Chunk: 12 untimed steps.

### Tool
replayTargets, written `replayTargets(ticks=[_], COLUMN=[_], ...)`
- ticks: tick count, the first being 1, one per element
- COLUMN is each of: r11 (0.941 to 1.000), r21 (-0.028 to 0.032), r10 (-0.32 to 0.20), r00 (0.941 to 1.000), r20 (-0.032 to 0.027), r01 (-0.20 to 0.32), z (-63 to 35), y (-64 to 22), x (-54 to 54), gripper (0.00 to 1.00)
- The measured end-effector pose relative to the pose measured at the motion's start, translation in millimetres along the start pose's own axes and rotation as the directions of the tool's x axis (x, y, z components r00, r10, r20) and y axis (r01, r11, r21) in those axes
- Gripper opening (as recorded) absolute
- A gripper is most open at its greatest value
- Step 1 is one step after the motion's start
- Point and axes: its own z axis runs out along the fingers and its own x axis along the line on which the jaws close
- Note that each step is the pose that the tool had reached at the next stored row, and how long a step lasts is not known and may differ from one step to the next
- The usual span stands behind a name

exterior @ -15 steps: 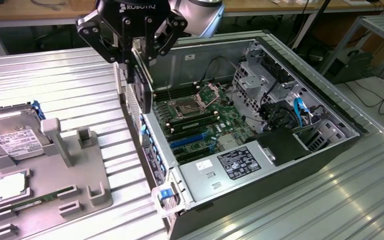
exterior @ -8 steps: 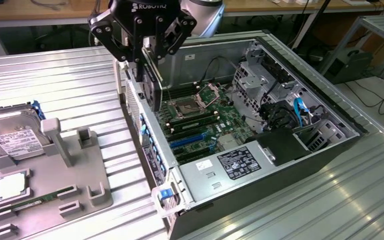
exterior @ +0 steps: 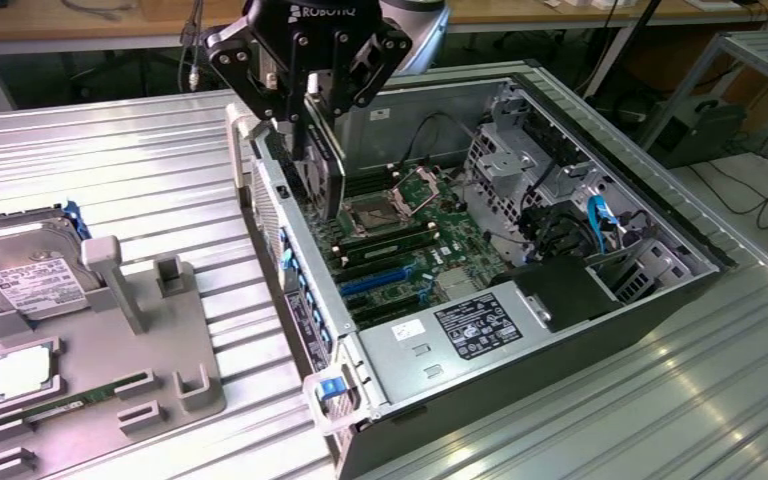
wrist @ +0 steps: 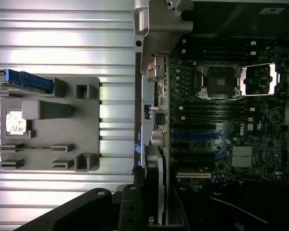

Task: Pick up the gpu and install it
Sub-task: 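Pick up the gpu and move the gpu toward the slot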

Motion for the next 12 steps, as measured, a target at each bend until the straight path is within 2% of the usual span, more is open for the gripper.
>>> replayTargets(ticks=[12], r11=[1.0], r21=[0.0], r10=[0.0], r00=[1.0], r20=[0.0], r01=[0.0], z=[0.1], y=[-0.3], x=[-20.1], gripper=[0.28])
